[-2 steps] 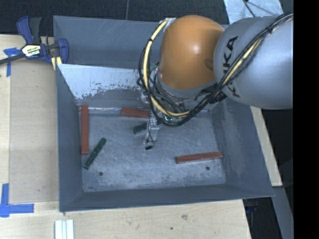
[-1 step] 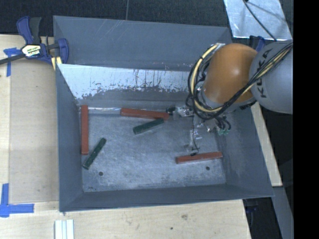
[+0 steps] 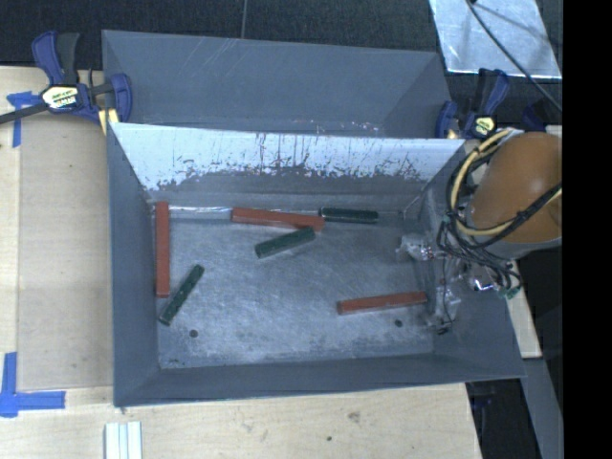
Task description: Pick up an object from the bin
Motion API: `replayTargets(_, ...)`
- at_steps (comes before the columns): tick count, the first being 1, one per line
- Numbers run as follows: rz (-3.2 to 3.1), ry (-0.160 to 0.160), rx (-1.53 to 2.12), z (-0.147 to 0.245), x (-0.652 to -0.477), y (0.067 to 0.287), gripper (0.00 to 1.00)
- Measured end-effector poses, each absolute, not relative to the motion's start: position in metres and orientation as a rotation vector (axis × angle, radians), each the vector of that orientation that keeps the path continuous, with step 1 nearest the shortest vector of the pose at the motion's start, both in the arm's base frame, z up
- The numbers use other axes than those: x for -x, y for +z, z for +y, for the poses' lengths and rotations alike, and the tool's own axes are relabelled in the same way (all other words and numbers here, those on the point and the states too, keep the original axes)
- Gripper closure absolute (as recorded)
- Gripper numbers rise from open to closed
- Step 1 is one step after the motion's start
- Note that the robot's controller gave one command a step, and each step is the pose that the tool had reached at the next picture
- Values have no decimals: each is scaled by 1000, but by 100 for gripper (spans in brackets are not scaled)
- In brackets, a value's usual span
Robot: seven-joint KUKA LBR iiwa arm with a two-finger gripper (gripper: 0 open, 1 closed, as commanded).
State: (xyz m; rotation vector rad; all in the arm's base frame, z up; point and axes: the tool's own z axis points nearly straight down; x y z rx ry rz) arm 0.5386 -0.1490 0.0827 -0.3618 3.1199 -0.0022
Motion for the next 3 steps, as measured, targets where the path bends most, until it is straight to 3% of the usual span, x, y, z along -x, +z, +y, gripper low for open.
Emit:
replayTargets(1, 3134, 2, 234, -127, -516, 69, 0)
replayTargets(2, 3131, 1, 232, -128, -517, 71, 100)
replayTargets(3, 3084, -6, 540, -104, -517, 222, 100)
